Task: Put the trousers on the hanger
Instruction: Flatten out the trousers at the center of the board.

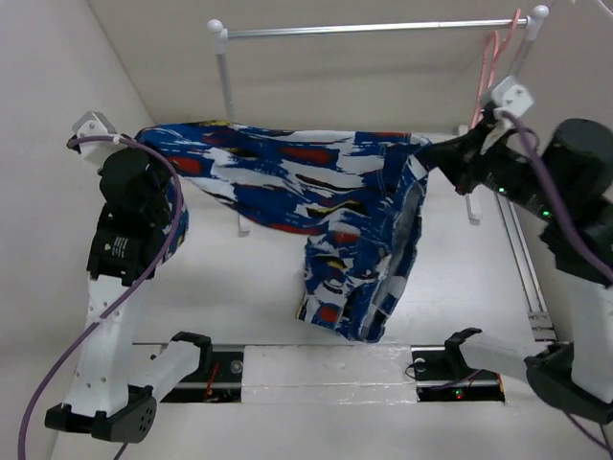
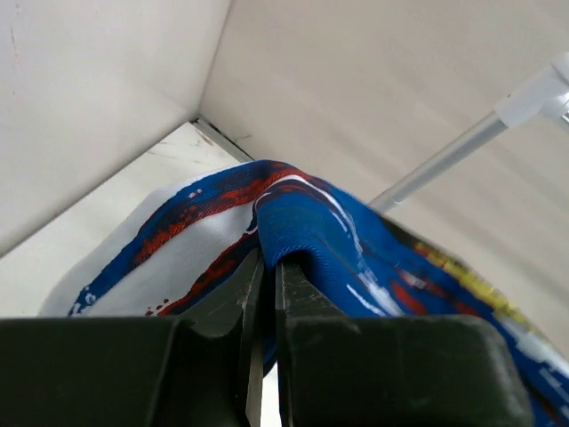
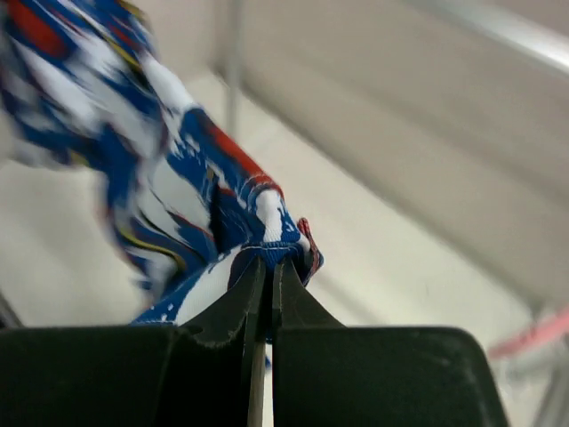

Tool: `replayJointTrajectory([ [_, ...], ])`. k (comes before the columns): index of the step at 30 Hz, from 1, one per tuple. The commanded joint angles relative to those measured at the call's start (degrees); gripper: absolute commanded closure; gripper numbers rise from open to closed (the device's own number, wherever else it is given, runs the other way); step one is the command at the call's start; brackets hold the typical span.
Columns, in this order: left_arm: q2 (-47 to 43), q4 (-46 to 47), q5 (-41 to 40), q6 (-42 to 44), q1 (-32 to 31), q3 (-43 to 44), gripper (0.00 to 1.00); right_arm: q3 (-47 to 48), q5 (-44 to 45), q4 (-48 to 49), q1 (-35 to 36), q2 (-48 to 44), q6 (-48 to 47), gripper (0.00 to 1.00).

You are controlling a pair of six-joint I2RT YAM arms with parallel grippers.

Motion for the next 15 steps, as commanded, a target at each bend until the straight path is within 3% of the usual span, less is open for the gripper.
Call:
replayJointTrajectory([
  [1, 5.1, 2.3, -0.9, 5.1, 0.3, 1.4, 1.0, -21.9, -10.8, 5.1, -14.1, 0.8, -0.4, 1.0],
  [2, 6.3, 4.8, -0.2, 6.1, 0.3, 0.9, 1.0, -25.0, -11.0, 8.3, -19.8, 1.0, -0.5, 1.0],
  [6, 18.3, 11.0, 5.9, 9.1, 0.3, -1.8, 1.0, -35.4, -5.1, 18.5, -24.5, 4.1, -0.3, 1.0],
  [7, 21.3, 11.1, 6.7, 9.3, 0.3, -1.4, 0.96, -36.3, 0.0, 19.8, -24.5, 5.1, 0.0, 1.0],
  [9, 27.9, 5.0, 8.4, 8.3, 0.3, 4.5, 0.69, -36.7, 6.5, 22.2, -24.5, 6.0, 0.1, 1.0],
  [10, 33.1, 2.4, 9.7, 7.6, 0.3, 6.5, 0.41, -36.5, 10.0, 22.4, -24.5, 7.4, 0.0, 0.99],
  [11, 34.1, 0.6, 11.1, 7.4, 0.3, 7.3, 0.28, -35.8, 15.7, 22.2, -24.0, 8.0, 0.0, 0.97],
  [13, 32.0, 2.2, 14.9, 7.8, -0.7, 4.8, 0.1, -34.4, 20.6, 22.7, -22.3, 8.9, 0.0, 0.67],
  [14, 30.6, 3.0, 16.2, 7.5, -0.7, 3.4, 0.1, -33.4, 22.6, 21.1, -21.5, 10.3, 0.0, 0.37],
  [15, 29.1, 2.8, 17.0, 7.1, -1.8, 1.1, 0.11, -30.9, 22.8, 19.7, -20.4, 10.9, -0.1, 0.29],
])
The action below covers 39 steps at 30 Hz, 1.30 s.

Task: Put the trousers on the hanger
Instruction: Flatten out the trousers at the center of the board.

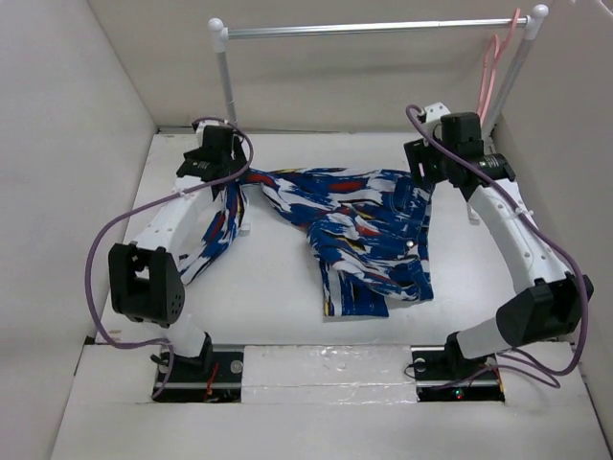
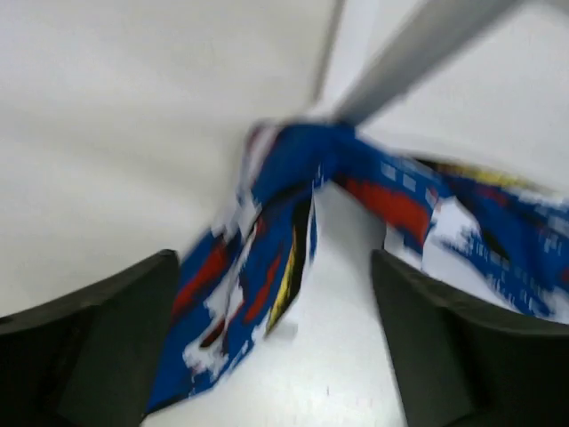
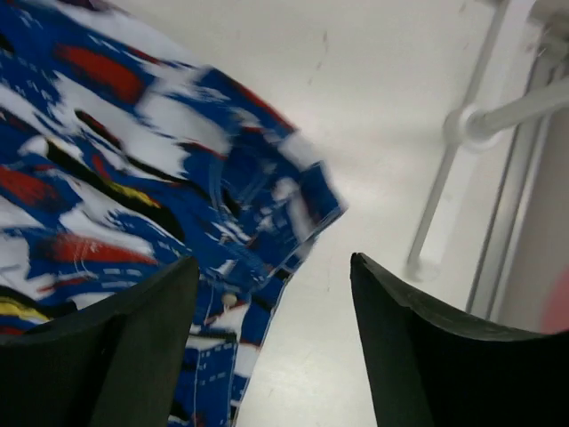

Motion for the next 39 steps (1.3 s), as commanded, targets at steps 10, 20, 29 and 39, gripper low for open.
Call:
replayJointTrajectory([
  [10, -22.5, -5.5, 16.2, -14.7, -32.0, -27.7, 1.0, -19.9, 5.2, 5.0, 19.4, -21.2, 3.9, 1.0],
  [20, -19.5, 8.2, 28.3, -22.6, -47.4, -40.8, 0.23, -43.8, -10.4, 5.6, 1.8, -31.9, 10.5, 0.25],
  [29, -10.4, 15.2, 28.7, -18.5, -47.4, -37.9, 0.23, -52.8, -18.5, 8.0, -12.3, -27.3, 14.0, 0.21],
  [39, -6.0, 24.4, 26.3, -20.7, -47.4, -39.7, 0.38, -58.4, -22.2, 13.1, -14.0, -23.2, 17.4, 0.54],
])
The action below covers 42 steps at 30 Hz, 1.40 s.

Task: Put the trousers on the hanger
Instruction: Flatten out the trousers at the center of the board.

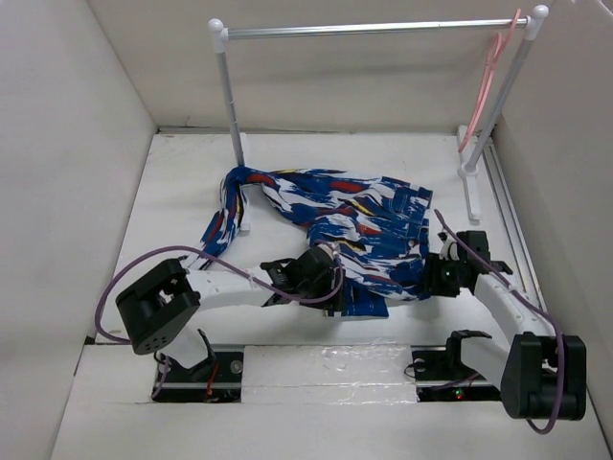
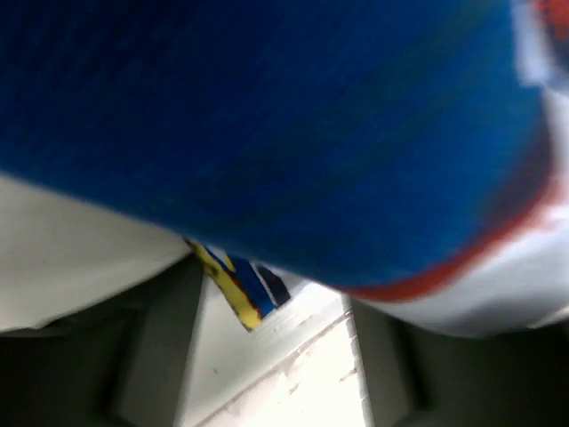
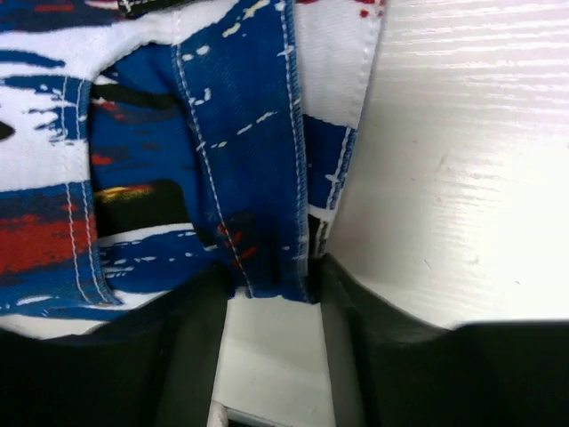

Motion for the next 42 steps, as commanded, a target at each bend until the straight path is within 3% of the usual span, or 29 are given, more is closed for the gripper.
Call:
replayJointTrajectory([
  [1, 2.0, 4.4, -1.3, -0.2, 0.1, 0.3, 0.47, -1.1, -4.1, 5.3, -1.7, 1.0, 2.1, 0.62],
  [2, 2.4, 4.1, -1.4, 0.1, 0.1, 0.5, 0.56, -1.2, -4.4, 6.4, -1.8, 0.9, 2.3, 0.71],
  [3, 2.6, 3.9, -1.6, 0.5, 0.1, 0.5, 0.67, -1.0, -4.4, 6.4, -2.6, 0.6, 2.3, 0.88],
  [4, 2.7, 3.7, -1.6, 0.7, 0.1, 0.5, 0.88, -0.2, -4.5, 6.6, -3.7, 0.2, 2.1, 0.93],
  [5, 2.6, 2.2, -1.7, 0.9, 0.1, 0.6, 1.0, 0.3, -4.3, 6.4, -4.3, -0.3, 2.1, 0.97],
  [9, -2.0, -5.2, -5.1, 2.1, 0.1, 0.6, 1.0, 5.2, -0.5, 4.1, -7.0, -3.5, 0.1, 1.0],
  [10, -5.4, -7.8, -9.0, 3.0, 0.1, 1.4, 1.0, 6.5, 0.8, 3.8, -7.6, -4.6, -0.3, 1.0],
  [13, -13.0, -24.5, -17.5, 7.0, 1.5, 6.2, 1.0, 12.4, 6.4, 3.2, -10.5, -5.7, -1.9, 1.0],
  [17, -21.3, -35.9, -26.6, 11.0, 5.3, 14.4, 1.0, 15.9, 8.7, 5.2, -14.9, -3.5, -3.3, 1.0],
  [23, -22.4, -49.9, -21.6, 16.6, 21.5, 30.3, 1.0, 20.5, 11.0, 7.5, -23.6, 3.5, -4.0, 1.0],
  [25, -22.5, -52.6, -23.6, 19.8, 25.8, 35.7, 1.0, 21.9, 10.8, 7.6, -26.7, 4.9, -3.7, 1.0],
  [27, -22.1, -56.5, -31.8, 18.0, 25.2, 39.1, 1.0, 22.0, 10.0, 8.0, -27.9, 5.9, -3.1, 1.0],
  [33, -22.0, -60.4, -40.7, 17.8, 25.2, 41.5, 1.0, 23.6, 8.1, 9.3, -30.7, 9.0, 0.2, 1.0],
  [36, -23.4, -61.2, -40.0, 16.7, 25.2, 41.2, 1.0, 25.3, 3.7, 7.4, -30.7, 9.7, 0.0, 1.0],
  [42, -29.9, -63.5, -46.8, 9.1, 25.2, 40.0, 1.0, 15.4, 7.2, -0.4, -23.3, -4.9, -1.2, 1.0],
])
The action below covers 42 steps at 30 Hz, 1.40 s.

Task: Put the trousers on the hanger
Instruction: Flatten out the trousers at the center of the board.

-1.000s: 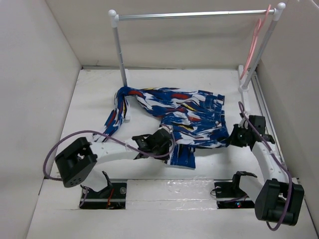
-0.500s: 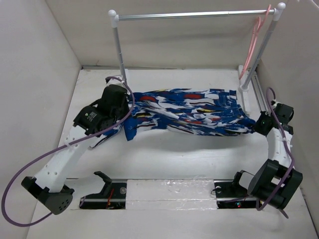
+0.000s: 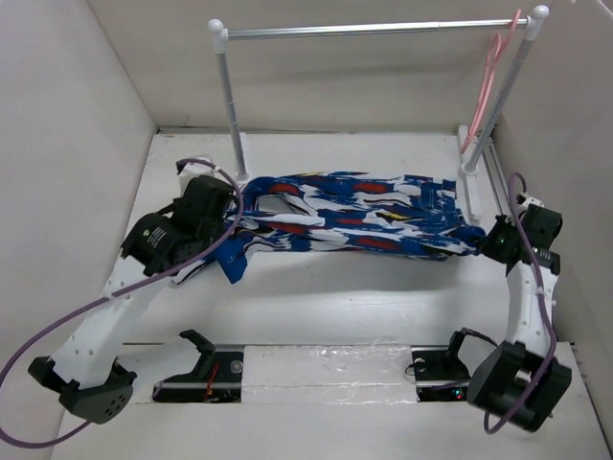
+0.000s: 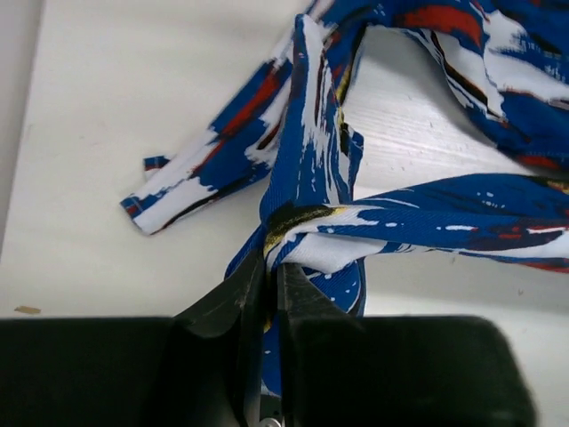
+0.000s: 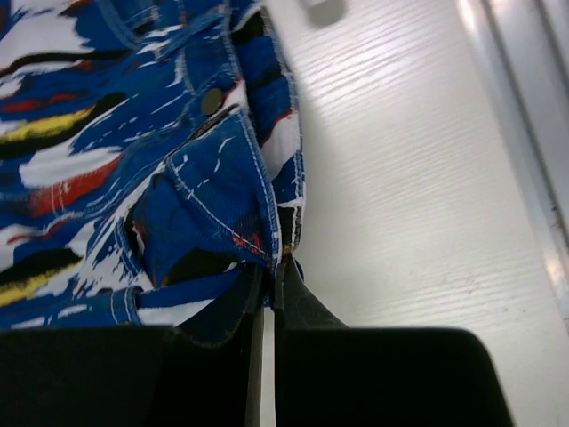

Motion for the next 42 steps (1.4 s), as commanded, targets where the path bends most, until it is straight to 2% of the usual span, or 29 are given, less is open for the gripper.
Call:
replayJointTrajectory([
  [1, -6.3, -4.0, -10.6, -5.0, 0.5, 2.3, 0.93, -4.2, 4.2, -4.3, 2.7, -7.5, -0.8, 1.0],
  [4, -9.5, -5.2, -13.8, -7.1, 0.5, 4.9, 0.52, -5.0, 9.9, -5.8, 3.2, -9.1, -2.0, 1.0],
  [6, -12.8, -5.0, -16.7, -9.6, 0.5, 5.9, 0.4, -3.5, 10.9, -5.9, 3.2, -7.4, -2.5, 1.0],
  [7, -13.9, -4.4, -17.3, -10.1, 0.5, 5.9, 0.29, -1.2, 11.3, -6.9, 3.2, -6.5, -2.7, 1.0],
  [10, -17.7, -0.5, -17.2, -10.4, 0.5, 4.1, 0.29, 1.6, 12.3, -8.3, 3.2, -4.5, -5.3, 1.0],
  [13, -17.7, 5.5, -15.6, -7.4, 0.5, 1.2, 0.34, -0.1, 7.6, -9.4, 5.1, -4.8, -6.1, 1.0],
  [14, -16.7, 8.2, -15.1, -6.7, 0.5, 1.0, 0.34, -1.5, 4.8, -9.8, 5.9, -5.0, -6.9, 0.92],
  [15, -14.6, 10.2, -13.2, -5.7, 0.5, -0.5, 0.33, -1.9, 3.9, -9.2, 6.6, -5.2, -7.0, 0.77],
  [17, -12.3, 17.9, -10.3, -2.0, 0.5, -3.3, 0.32, 0.7, 4.0, -10.1, 7.4, -3.5, -7.9, 0.41],
  [18, -5.9, 23.5, -5.8, -1.7, 0.5, -8.6, 0.25, 5.4, 7.2, -9.7, 7.4, -1.4, -9.1, 0.28],
  [20, -4.0, 26.8, -4.3, -1.6, 0.5, -9.2, 0.23, 7.5, 7.9, -9.1, 7.4, 1.1, -9.5, 0.28],
  [22, 2.0, 29.6, -2.2, -2.1, 1.0, -9.8, 0.22, 12.2, 6.7, -7.6, 6.8, 4.1, -9.0, 0.27],
  [23, 3.8, 31.3, -2.0, -2.2, 1.9, -9.5, 0.22, 12.3, 4.9, -2.5, 6.8, 5.8, -8.5, 0.26],
  [25, 9.2, 32.8, 1.7, -1.5, 4.5, -8.0, 0.2, 11.5, -6.2, 4.7, 6.0, 11.4, -7.4, 0.24],
  [26, 10.5, 33.6, 2.9, -1.6, 8.2, -7.8, 0.2, 11.4, -8.9, 9.6, 5.5, 13.5, -5.7, 0.23],
  [29, 14.6, 36.4, 13.2, -0.8, 16.5, -9.7, 0.17, 11.6, -12.2, 17.7, 6.1, 23.8, -4.1, 0.18],
  [30, 15.9, 37.0, 18.1, -0.6, 21.4, -11.1, 0.17, 12.0, -12.8, 18.6, 6.1, 28.6, -4.2, 0.17],
  [31, 16.5, 37.6, 19.5, 0.9, 22.7, -11.9, 0.16, 12.7, -12.8, 18.8, 6.1, 30.6, -4.4, 0.16],
  [37, 16.5, 39.6, 19.8, 1.2, 23.5, -17.2, 0.13, 14.2, -15.8, 22.3, 4.9, 38.5, -4.0, 0.13],
  [42, 18.1, 40.6, 19.8, 0.7, 23.5, -19.5, 0.13, 13.9, -14.2, 22.4, 6.0, 40.1, -4.0, 0.12],
])
